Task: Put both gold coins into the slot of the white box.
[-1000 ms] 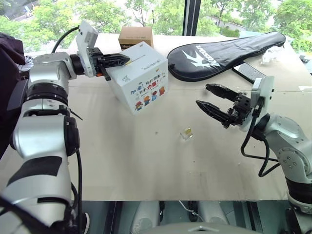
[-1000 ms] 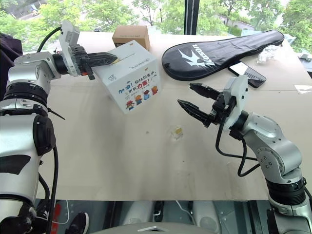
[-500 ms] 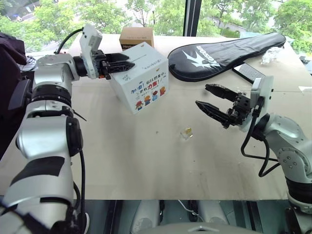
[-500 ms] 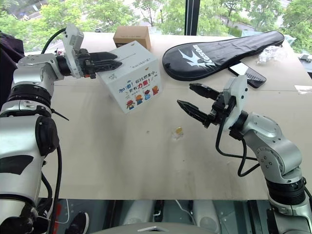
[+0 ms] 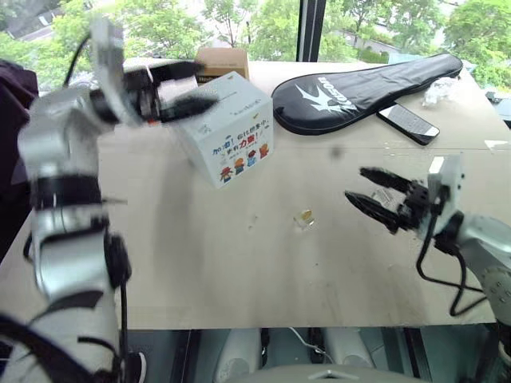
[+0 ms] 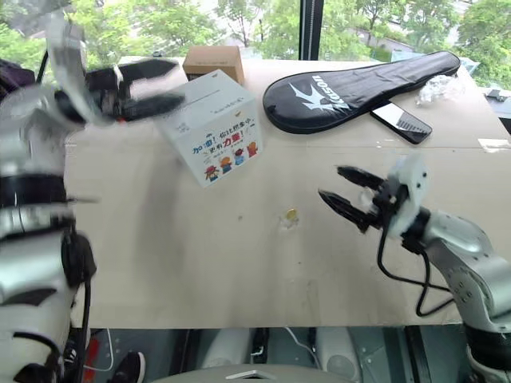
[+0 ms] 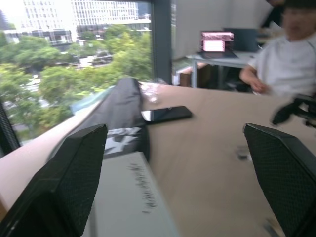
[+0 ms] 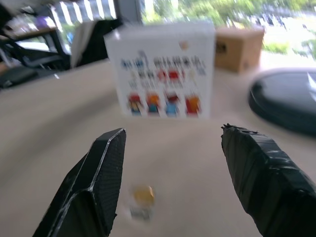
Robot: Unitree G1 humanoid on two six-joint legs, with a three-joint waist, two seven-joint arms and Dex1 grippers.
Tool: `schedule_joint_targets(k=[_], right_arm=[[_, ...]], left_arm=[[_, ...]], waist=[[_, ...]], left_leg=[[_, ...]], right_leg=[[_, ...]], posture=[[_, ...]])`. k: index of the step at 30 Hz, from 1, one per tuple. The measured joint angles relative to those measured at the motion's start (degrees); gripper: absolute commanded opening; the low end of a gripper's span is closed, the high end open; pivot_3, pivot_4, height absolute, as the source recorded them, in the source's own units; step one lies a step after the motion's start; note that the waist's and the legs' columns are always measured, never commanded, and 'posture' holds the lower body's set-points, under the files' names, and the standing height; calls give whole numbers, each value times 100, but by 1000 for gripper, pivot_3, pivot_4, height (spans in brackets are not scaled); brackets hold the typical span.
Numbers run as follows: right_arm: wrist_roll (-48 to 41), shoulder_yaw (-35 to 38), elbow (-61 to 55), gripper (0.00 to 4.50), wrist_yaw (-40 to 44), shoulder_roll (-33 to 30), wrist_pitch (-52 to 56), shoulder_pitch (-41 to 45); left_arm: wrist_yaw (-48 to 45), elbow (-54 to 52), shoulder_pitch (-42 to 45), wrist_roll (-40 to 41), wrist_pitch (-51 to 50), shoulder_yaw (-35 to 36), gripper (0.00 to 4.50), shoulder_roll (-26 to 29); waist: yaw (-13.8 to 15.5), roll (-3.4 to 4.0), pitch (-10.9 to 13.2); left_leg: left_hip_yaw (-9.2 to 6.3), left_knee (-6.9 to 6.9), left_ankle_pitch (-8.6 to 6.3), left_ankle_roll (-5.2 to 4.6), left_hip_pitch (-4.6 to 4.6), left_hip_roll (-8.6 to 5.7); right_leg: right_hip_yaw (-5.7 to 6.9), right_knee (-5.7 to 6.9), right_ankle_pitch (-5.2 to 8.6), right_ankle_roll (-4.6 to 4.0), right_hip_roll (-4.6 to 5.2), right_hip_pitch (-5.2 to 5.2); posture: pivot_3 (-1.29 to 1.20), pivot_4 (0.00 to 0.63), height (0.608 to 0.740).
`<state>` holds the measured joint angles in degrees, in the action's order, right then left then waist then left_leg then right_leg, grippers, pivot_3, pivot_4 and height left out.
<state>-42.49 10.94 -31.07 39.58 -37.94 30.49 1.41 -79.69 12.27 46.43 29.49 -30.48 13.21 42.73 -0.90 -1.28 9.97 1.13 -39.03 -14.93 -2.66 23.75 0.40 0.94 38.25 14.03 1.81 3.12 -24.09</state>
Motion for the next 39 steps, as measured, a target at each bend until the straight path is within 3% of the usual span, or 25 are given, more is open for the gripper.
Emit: schedule_joint_targets(k=[2, 4, 6, 12, 14, 19, 29, 39], right_arm=[[210, 86, 0, 3326, 183, -108, -170, -528], [249, 129, 6, 3849, 294, -112, -246, -745], [352, 178, 85, 4478, 649, -189, -413, -1318], [1285, 41, 995, 4478, 788, 207, -1566, -1355], [1497, -98, 1212, 4478, 865, 304, -1873, -1265], [1694, -461, 1469, 4478, 915, 574, -2101, -813], [1655, -1568, 3055, 4478, 1947, 941, -1666, 1395], [1655, -1868, 4161, 4478, 2516, 1427, -1376, 2280]], left_arm=[[729, -1711, -1258, 304, -606, 26, 4479, -123], [1076, -2410, -1838, 281, -656, 17, 4500, -149], [1733, -3530, -3367, -130, -561, -170, 4500, -169], [2470, -3937, -5351, -812, 334, -818, 4500, -821], [2632, -3846, -5606, -1110, 936, -969, 4500, -956], [2700, -3782, -5671, -925, 1161, -977, 4500, -1106], [2698, -4469, -5811, 590, 301, -227, 4500, -667], [2887, -5252, -6438, 1426, -297, 279, 4500, -233]], waist=[[16, 0, 0], [32, 0, 0], [29, 7, -4], [70, 5, -5], [125, 10, -8], [164, 14, -10], [145, 15, -8], [146, 19, -4]], left_leg=[[-3, 1, -13, -20, -2, 0], [-6, 1, -14, -23, -13, 0], [7, 19, -16, -25, -74, 0], [12, 31, -12, -22, -116, 6], [13, 30, -10, -20, -119, 7], [15, 30, -10, -20, -109, 12], [16, 36, -11, -21, -93, 13], [17, 45, -11, -20, -94, 12]], right_leg=[[1, 8, 0, -1, 1, 0], [2, 11, -1, -2, 1, 9], [-15, 4, 0, -4, 3, 63], [-14, -25, -6, -46, 2, 97], [-14, -25, -9, -49, 2, 96], [-11, -26, -10, -52, -2, 87], [-4, -30, -20, -35, -4, 74], [-4, -32, -15, -44, -4, 73]], posture=[[0, 150, 740], [0, 150, 740], [0, 150, 740], [0, 150, 740], [0, 150, 740], [0, 150, 740], [0, 150, 740], [0, 150, 740]])
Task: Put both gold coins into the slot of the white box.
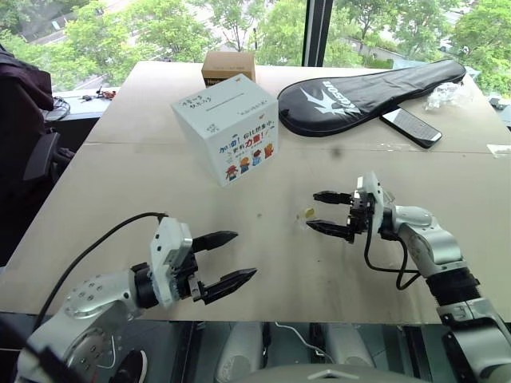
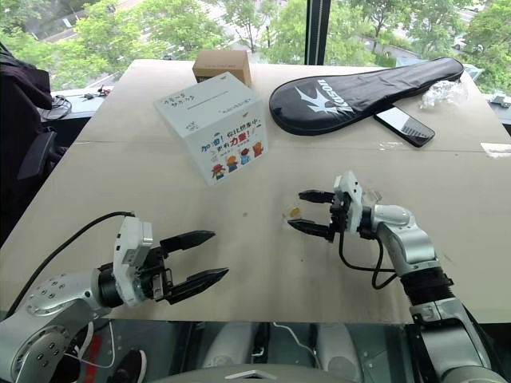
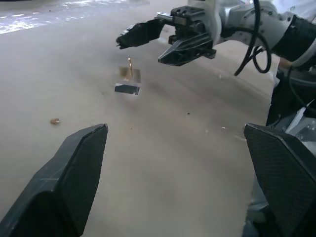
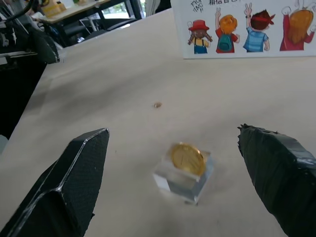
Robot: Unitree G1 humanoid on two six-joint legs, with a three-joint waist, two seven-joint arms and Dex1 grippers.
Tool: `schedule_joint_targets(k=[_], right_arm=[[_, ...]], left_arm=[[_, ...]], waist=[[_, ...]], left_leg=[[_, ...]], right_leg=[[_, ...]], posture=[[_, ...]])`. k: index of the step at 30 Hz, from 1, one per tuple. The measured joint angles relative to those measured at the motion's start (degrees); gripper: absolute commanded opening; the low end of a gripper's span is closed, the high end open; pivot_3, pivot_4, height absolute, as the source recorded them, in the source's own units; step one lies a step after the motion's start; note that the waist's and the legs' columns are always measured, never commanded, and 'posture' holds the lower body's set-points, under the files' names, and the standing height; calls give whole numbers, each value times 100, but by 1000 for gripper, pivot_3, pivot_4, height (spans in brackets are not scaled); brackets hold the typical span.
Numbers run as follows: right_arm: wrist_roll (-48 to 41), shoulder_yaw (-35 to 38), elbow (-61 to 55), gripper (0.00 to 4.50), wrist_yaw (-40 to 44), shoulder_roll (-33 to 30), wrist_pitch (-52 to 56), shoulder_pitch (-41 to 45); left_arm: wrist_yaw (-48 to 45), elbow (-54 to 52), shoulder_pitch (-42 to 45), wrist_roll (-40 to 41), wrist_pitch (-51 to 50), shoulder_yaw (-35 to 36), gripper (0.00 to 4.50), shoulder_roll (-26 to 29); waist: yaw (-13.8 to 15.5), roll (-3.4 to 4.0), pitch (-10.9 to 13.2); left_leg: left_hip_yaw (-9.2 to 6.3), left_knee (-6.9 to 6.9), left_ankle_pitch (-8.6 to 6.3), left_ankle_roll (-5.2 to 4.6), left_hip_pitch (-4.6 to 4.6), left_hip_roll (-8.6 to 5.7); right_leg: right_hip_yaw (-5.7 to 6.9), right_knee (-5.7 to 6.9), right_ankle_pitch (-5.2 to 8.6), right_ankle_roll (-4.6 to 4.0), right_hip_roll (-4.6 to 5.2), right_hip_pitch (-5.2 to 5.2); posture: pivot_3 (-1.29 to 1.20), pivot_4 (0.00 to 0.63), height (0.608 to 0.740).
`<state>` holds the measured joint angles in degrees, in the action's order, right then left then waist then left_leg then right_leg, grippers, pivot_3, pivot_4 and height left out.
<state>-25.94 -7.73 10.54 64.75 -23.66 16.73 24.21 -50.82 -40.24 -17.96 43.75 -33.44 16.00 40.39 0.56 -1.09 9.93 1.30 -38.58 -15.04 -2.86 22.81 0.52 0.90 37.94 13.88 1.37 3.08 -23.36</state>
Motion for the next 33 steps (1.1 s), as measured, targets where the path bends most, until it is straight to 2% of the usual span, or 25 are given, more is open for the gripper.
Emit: schedule_joint_targets(k=[6, 9, 12, 16, 17, 26, 33], right_arm=[[321, -94, 377, 4478, 27, 194, -301, 75], [442, -96, 475, 3739, 41, 232, -423, 187], [516, -93, 556, 2187, 63, 235, -490, 215], [549, -93, 574, 362, 127, 241, -549, 211], [556, -93, 573, 43, 140, 241, -586, 209], [447, 6, 192, 43, 90, 197, -343, 26], [-576, 481, -922, 43, -455, 441, 856, -82]], left_arm=[[102, -92, -122, 24, 19, -17, 4500, 2], [44, -81, -214, -8, 153, -25, 4500, 2], [-124, 75, -292, -131, 337, -24, 4500, 6], [-325, 378, -303, -318, 551, -24, 4500, 72], [-371, 426, -301, -359, 608, -27, 4500, 81], [-265, 512, 34, -398, 499, -102, 4500, 121], [274, 484, 754, 338, 2, -107, 4500, -151]], waist=[[-2, 1, 0], [-16, 2, 1], [-19, 2, 1], [-15, 3, 2], [-17, 3, 2], [-6, 3, 2], [-15, 8, 5]], left_leg=[[4, 0, 0, 0, 0, -2], [4, 3, 0, 1, 0, -2], [5, 8, 0, 1, -2, -2], [6, 10, 0, 1, -1, -2], [7, 10, 0, 1, -1, -2], [5, 13, 0, 1, -1, -2], [1, 16, 0, 2, 1, -1]], right_leg=[[-3, -2, 0, -1, 0, -1], [-3, -1, 1, -2, -1, -2], [-3, -2, 4, -7, -1, -4], [-3, -3, 4, -7, -1, -5], [-4, -4, 4, -7, -1, -5], [-4, -4, 3, -5, 1, -6], [-4, -4, -5, 9, 4, -7]], posture=[[0, 150, 740], [0, 150, 740], [0, 150, 740], [0, 150, 740], [0, 150, 740], [0, 150, 740], [0, 150, 740]])
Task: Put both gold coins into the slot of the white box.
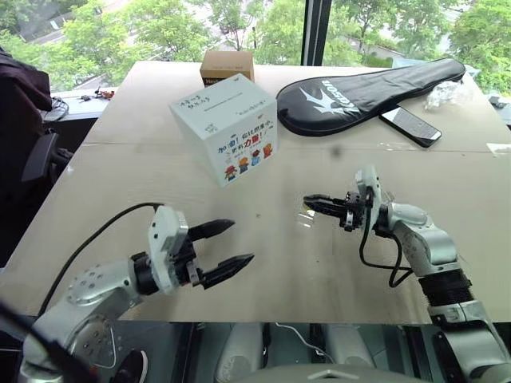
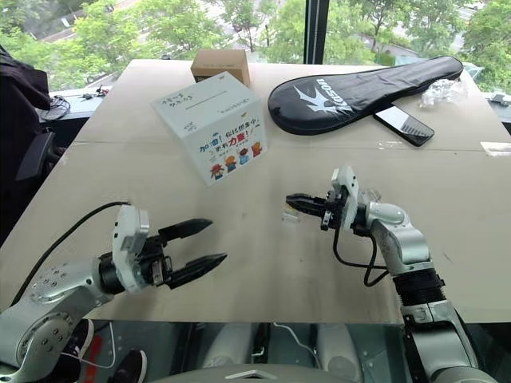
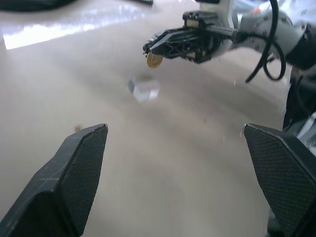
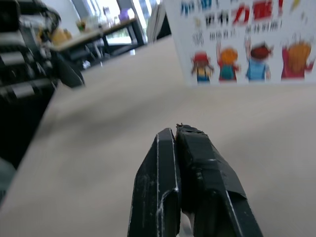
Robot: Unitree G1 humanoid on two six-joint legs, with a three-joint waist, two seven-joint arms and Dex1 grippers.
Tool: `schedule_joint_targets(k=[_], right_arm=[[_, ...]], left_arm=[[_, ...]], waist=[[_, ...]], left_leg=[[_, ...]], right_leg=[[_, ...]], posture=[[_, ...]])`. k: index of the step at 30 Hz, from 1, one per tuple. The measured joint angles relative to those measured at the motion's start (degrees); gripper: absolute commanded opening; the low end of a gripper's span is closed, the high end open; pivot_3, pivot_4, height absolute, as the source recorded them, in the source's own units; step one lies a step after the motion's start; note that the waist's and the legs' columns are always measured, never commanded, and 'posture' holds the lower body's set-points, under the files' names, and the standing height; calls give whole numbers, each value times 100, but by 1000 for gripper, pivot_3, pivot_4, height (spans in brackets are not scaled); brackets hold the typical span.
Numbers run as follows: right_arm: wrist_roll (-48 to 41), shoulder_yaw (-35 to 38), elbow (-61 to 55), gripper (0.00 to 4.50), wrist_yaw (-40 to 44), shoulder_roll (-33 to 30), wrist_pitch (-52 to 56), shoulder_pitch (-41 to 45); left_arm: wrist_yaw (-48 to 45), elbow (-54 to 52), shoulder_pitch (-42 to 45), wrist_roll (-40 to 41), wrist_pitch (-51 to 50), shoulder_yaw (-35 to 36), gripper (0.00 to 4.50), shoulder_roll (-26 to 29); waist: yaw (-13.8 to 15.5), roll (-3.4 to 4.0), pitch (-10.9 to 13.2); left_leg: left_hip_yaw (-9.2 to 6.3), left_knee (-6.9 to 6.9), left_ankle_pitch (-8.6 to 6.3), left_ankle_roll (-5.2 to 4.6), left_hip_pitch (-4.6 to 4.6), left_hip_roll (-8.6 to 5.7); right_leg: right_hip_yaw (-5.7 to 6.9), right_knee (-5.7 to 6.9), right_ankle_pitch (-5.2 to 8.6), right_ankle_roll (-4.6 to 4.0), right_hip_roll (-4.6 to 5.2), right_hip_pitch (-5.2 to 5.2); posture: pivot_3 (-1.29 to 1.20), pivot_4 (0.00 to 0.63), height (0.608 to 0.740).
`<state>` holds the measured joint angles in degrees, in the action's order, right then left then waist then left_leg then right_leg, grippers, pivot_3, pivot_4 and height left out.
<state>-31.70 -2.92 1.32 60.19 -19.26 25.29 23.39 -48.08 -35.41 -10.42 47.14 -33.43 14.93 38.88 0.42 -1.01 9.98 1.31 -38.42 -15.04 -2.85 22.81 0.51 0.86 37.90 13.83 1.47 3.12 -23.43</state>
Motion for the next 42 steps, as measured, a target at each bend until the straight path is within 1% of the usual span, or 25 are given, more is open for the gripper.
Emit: schedule_joint_targets(k=[5, 6, 7, 8, 10, 12, 15, 18, 19, 24, 30, 35, 36, 37, 38, 40, 42], right_arm=[[-841, 388, -589, 43, -703, 365, 867, 6], [-1209, 498, -850, 43, -1013, 538, 1187, 11], [-1684, 627, -1116, 43, -1423, 794, 1521, 34], [-2019, 685, -1289, 43, -1741, 952, 1735, 72], [-2581, 777, -1586, 43, -2398, 1254, 2083, 170], [-2962, 837, -1809, 43, -2892, 1416, 2227, 268], [-3314, 848, -2006, 0, -3399, 1614, 2311, 302], [-3513, 827, -2114, 0, -3730, 1753, 2318, 308], [-3552, 814, -2134, 0, -3802, 1754, 2318, 308], [-3647, 747, -2212, 0, -4016, 1777, 2300, 307], [-3656, 617, -2231, 0, -4068, 1777, 2251, 307], [-3656, 594, -2231, 0, -4069, 1772, 2182, 307], [-3656, 585, -2231, 0, -4070, 1773, 2177, 307], [-3656, 577, -2231, 0, -4071, 1773, 2171, 307], [-3656, 571, -2231, 0, -4072, 1773, 2164, 307], [-3658, 563, -2231, 0, -4072, 1759, 2161, 307], [-3701, 565, -2230, 0, -4072, 1734, 2157, 306]], left_arm=[[641, -4, 422, 815, -248, -36, 4500, -665], [923, -2, 577, 1161, -296, -66, 4500, -925], [1248, 5, 790, 1593, -312, -135, 4500, -1315], [1488, 26, 935, 1857, -316, -201, 4500, -1558], [1948, 150, 1252, 2287, -297, -254, 4500, -2001], [2238, 315, 1425, 2519, -255, -306, 4500, -2284], [2610, 584, 1591, 2729, -158, -379, 3663, -2724], [2887, 678, 1742, 2851, -44, -473, 2161, -3094], [2937, 678, 1754, 2859, -36, -518, 1749, -3148], [3038, 678, 1748, 2982, -56, -677, 1749, -3236], [2947, 678, 1752, 3198, -79, -717, 1749, -3179], [2831, 677, 1750, 3415, -108, -714, 1749, -3076], [2818, 677, 1750, 3417, -108, -715, 1476, -3066], [2800, 677, 1750, 3418, -108, -716, 1082, -3063], [2789, 677, 1750, 3418, -108, -717, 847, -3062], [2768, 677, 1750, 3426, -108, -723, 61, -3065], [2710, 679, 1749, 3495, -105, -750, 61, -3070]], waist=[[13, 0, 1], [15, 1, 1], [18, -1, 0], [18, 0, 0], [15, -1, 0], [9, -1, 0], [10, -1, -1], [9, -2, -1], [6, -2, -1], [-24, -2, -1], [-110, -2, -1], [-112, -2, -1], [-112, -2, -1], [-112, -2, -1], [-112, -2, -1], [-111, -2, -1], [-111, -2, 0]], left_leg=[[-2, 1, 0, 0, 4, 0], [-3, 2, 0, 0, 4, 0], [-4, 1, 0, 0, 5, 0], [-4, 1, 0, 0, 5, 0], [-4, 0, 0, 0, 5, -1], [-3, 0, 0, 0, 5, -4], [-3, 0, 0, 0, 8, -10], [-2, 0, 0, -1, 10, -12], [-2, 0, 0, -1, 10, -14], [-4, 1, 0, -2, 10, -13], [-5, 1, 0, -2, 9, -13], [-5, 1, 0, -2, 10, -13], [-5, 1, 0, -1, 10, -13], [-5, 1, 0, -2, 10, -13], [-5, 1, 0, -2, 10, -13], [-5, 1, 0, -2, 10, -13], [-5, 2, 0, -2, 10, -12]], right_leg=[[1, 0, -2, 3, 3, -2], [1, 1, -3, 3, 4, -2], [2, 1, -3, 4, 4, -2], [2, 2, -4, 4, 4, -2], [2, 3, -4, 4, 2, -1], [3, 3, -4, 4, 1, -1], [3, 1, -4, 4, -3, -1], [3, 0, -4, 5, -9, -1], [3, 0, -4, 5, -18, -1], [1, 1, -3, 5, -39, -1], [-1, 1, -3, 6, -41, -1], [-1, 0, -2, 6, -42, -1], [-1, 0, -2, 6, -42, -1], [-2, -1, -2, 6, -42, -1], [-2, -1, -2, 6, -43, -1], [-2, -1, -2, 6, -42, -1], [-2, -1, -2, 6, -42, -1]], posture=[[0, 150, 740], [0, 150, 740], [0, 150, 740], [0, 150, 740], [0, 150, 740], [0, 150, 740], [0, 150, 740], [0, 150, 740], [0, 150, 740], [0, 150, 740], [0, 150, 740], [0, 150, 740], [0, 150, 740], [0, 150, 740], [0, 150, 740], [0, 150, 740], [0, 150, 740]])
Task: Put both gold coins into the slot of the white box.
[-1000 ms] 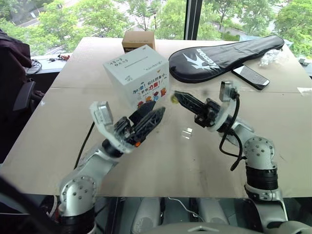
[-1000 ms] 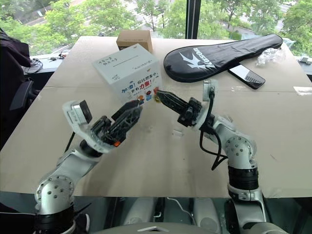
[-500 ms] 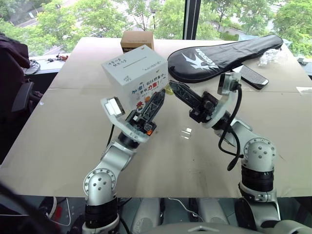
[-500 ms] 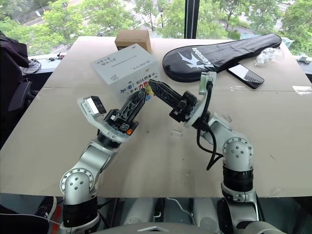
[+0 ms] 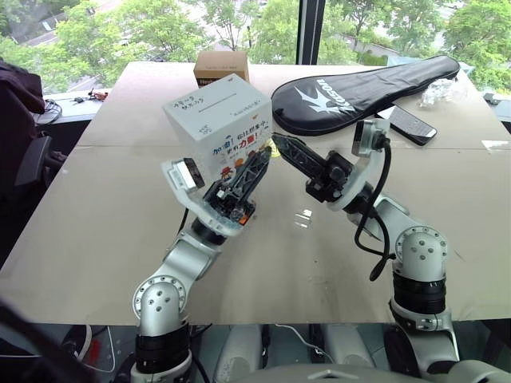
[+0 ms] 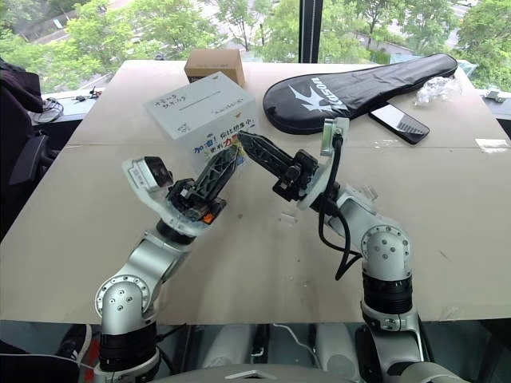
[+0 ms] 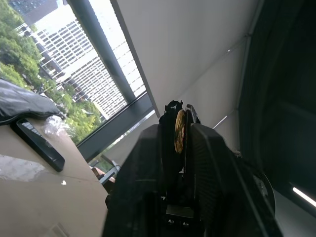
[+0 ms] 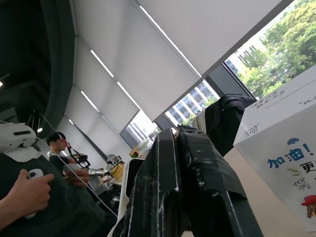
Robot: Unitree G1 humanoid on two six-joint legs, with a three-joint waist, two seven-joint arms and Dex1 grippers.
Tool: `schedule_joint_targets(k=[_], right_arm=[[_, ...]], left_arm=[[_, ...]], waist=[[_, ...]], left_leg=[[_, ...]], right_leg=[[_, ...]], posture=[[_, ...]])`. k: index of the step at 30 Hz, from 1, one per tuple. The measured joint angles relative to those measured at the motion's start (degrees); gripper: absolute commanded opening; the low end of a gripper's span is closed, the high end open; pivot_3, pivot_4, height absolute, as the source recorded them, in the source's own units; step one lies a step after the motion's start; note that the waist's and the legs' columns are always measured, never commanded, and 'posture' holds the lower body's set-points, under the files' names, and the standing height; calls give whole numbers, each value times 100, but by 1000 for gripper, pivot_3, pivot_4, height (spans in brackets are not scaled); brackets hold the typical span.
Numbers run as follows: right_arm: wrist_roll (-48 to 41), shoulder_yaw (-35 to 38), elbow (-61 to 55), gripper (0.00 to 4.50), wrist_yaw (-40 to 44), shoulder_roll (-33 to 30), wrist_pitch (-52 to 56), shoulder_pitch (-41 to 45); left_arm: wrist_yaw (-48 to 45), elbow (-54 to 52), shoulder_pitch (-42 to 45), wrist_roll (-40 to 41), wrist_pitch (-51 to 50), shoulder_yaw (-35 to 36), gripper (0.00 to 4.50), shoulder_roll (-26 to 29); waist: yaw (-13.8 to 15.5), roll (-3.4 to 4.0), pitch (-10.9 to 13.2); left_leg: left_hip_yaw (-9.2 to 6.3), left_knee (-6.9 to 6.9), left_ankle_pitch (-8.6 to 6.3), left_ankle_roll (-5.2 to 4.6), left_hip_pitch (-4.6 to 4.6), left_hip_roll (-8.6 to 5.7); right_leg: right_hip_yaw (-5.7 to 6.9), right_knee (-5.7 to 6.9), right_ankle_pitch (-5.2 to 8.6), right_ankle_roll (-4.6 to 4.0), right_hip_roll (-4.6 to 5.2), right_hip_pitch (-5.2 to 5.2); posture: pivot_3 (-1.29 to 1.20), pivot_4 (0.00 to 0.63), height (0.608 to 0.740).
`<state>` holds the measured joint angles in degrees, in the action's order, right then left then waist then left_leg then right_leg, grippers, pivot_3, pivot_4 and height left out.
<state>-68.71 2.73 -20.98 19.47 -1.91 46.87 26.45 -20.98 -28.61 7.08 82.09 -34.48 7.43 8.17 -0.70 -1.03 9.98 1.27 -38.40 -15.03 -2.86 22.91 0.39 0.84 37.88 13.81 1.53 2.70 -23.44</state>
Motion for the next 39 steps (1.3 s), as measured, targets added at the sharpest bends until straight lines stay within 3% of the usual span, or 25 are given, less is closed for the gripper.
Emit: schedule_joint_targets(k=[8, 9, 12, 15, 20, 22, 24, 26, 29, 33, 39], right_arm=[[-40, -55, -14, 0, 9, -99, -1, 0], [-22, -69, -15, 650, 20, -135, -11, 0], [-41, -117, -15, 1963, 30, -213, 5, -5], [-28, -56, 12, 2960, -80, -167, -103, 3], [99, 429, 322, 2960, -222, -400, -446, 101], [487, 481, 351, 2960, 128, -988, -549, 105], [640, 512, 352, 2960, 285, -1150, -618, 101], [1146, 319, 352, 2960, 853, -1759, -785, 101], [2013, -24, 349, 2960, 1508, -2501, -1139, 112], [2698, -335, 296, 2960, 2056, -2849, -1515, 123], [2977, -308, -127, 2960, 2075, -3168, -1449, 45]], left_arm=[[-76, 50, -1, 19, 7, -16, 61, 6], [-90, 59, -1, 18, 7, -19, 0, 7], [-98, 60, 3, 17, 44, -11, 0, 11], [-102, 60, 23, -14, 56, 25, 0, 147], [-79, 98, 510, -295, 99, 596, 0, 1087], [-270, 441, 1065, -796, 8, 863, 0, 2213], [-372, 547, 1243, -956, 11, 1068, 0, 2443], [-908, 1121, 1773, -1538, -73, 929, 0, 3334], [-1852, 2340, 2731, -2563, 77, 549, 0, 4181], [-3240, 4174, 3881, -3720, 653, -55, 0, 4352], [-5402, 7466, 5578, -5331, 1930, -827, 0, 4082]], waist=[[0, 0, 0], [0, 0, 0], [-1, 0, 1], [-1, 0, 1], [9, 0, 3], [8, 0, 7], [-1, 1, 7], [-2, -11, 17], [5, -7, 20], [5, -9, 20], [5, -15, 22]], left_leg=[[0, 1, 0, 0, 0, 0], [0, 1, 0, 0, 0, 0], [0, 3, 0, 0, 1, 0], [-1, 4, 0, 0, 1, 1], [-1, 4, 0, 0, 4, 1], [6, 6, 0, 0, 12, -2], [16, 13, 0, 0, 6, -2], [14, 15, 0, 0, 13, -3], [15, 21, 0, 0, 13, -6], [16, 29, 0, 0, 19, -5], [9, 3, 15, 26, 125, -10]], right_leg=[[0, -2, 0, 0, 0, 0], [0, -3, 1, 0, 0, 0], [-1, -5, 1, 0, 0, 0], [-1, -5, 1, 0, -1, -1], [1, -7, 1, 0, -5, -4], [3, -7, 2, 1, -7, -18], [0, -12, 3, 5, -6, -18], [4, -14, 8, 11, -12, -24], [8, -17, 11, 15, -12, -27], [9, -24, 17, 26, -9, -30], [26, -16, 16, 29, 0, -120]], posture=[[0, 150, 740], [0, 150, 740], [0, 150, 740], [0, 150, 740], [0, 150, 740], [0, 150, 740], [0, 150, 740], [0, 150, 740], [0, 150, 740], [0, 150, 740], [0, 150, 740]])
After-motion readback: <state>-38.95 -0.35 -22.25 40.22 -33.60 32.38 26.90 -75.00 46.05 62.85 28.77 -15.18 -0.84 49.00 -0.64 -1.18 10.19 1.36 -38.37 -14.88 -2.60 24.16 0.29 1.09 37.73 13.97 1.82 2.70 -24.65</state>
